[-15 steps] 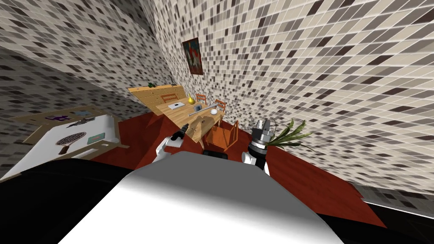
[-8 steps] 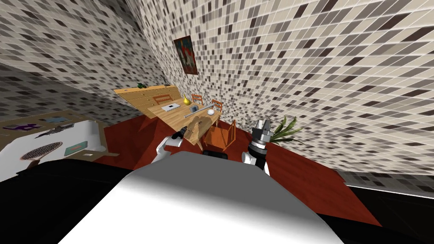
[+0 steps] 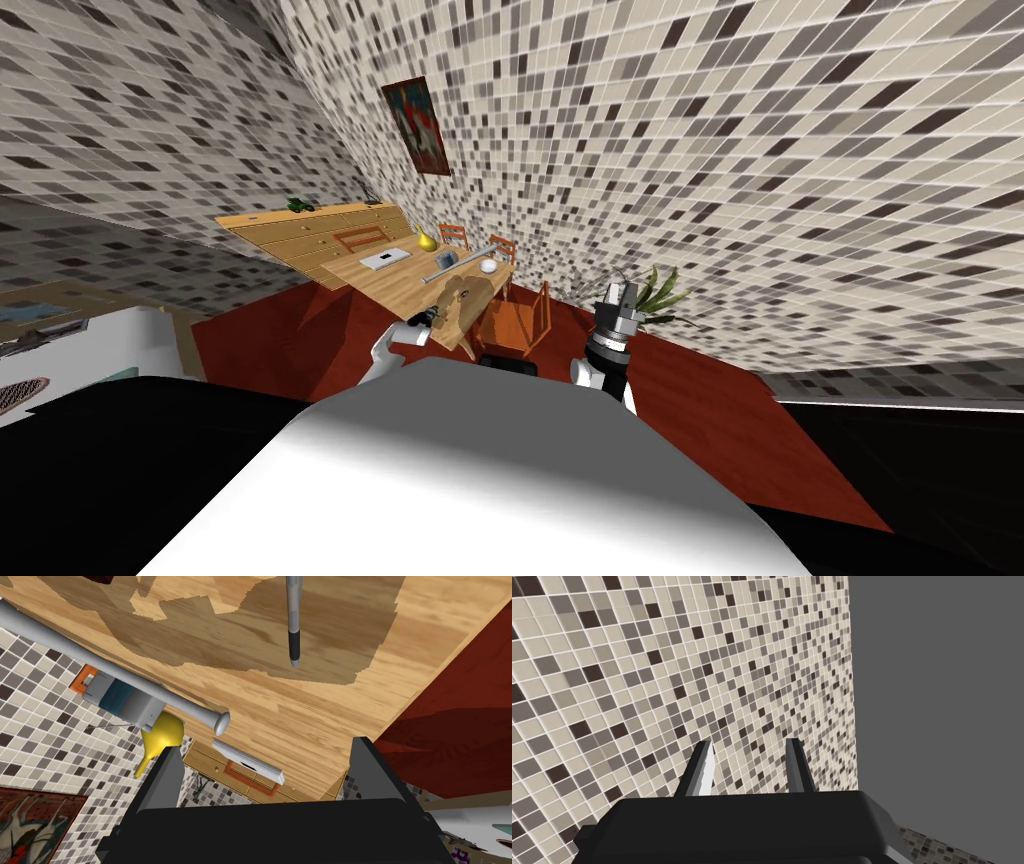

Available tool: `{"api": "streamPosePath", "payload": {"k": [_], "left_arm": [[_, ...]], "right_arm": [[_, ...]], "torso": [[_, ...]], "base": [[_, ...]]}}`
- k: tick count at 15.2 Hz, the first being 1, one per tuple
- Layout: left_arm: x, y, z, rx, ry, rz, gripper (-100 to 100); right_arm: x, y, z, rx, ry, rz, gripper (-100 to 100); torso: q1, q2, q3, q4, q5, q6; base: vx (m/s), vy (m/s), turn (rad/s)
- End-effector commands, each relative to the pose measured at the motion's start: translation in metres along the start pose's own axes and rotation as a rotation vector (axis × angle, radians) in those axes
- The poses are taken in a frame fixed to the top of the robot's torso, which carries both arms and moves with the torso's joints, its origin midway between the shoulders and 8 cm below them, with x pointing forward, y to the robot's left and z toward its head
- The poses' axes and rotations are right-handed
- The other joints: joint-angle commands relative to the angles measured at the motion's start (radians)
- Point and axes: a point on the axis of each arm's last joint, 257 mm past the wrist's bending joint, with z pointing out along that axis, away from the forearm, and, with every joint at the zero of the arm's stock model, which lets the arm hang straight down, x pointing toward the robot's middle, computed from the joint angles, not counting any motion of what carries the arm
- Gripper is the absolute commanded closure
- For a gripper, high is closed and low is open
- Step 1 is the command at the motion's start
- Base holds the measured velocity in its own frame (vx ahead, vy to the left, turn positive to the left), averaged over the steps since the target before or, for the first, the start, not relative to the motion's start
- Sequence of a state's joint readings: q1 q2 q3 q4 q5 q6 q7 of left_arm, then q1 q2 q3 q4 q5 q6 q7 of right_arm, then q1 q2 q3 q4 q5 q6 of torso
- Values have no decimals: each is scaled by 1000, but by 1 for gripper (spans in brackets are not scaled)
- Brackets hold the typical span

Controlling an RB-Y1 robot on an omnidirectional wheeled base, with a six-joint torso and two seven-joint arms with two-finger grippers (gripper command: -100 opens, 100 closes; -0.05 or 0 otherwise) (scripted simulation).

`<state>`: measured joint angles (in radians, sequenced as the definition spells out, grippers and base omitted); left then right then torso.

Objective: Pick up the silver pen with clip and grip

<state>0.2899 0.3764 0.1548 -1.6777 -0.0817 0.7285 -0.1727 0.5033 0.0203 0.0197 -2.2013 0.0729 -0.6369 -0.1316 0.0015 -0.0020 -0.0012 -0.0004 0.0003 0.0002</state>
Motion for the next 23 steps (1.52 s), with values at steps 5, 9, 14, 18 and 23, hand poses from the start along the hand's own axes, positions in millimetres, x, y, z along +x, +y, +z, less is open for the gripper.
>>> {"api": "streamPosePath", "payload": {"k": [5,9,14,18,23], "left_arm": [[1,46,5,-158,18,8,-100],[3,69,5,-242,30,10,-100],[7,103,2,-362,49,12,-100],[12,131,-3,-468,69,13,-100],[18,163,-13,-593,96,12,-100]], "right_arm": [[0,0,0,0,0,0,0],[0,0,0,0,0,0,0],[0,0,0,0,0,0,0],[0,0,0,0,0,0,0],[0,0,0,0,0,0,0]], "torso": [[0,0,0,0,0,-1],[0,0,0,0,0,0],[1,-1,0,0,0,0],[0,0,0,0,0,0],[1,0,0,0,0,0]], "base": [[35,17,-125],[37,22,-162],[41,34,-155],[36,27,-149],[33,35,-141]]}}
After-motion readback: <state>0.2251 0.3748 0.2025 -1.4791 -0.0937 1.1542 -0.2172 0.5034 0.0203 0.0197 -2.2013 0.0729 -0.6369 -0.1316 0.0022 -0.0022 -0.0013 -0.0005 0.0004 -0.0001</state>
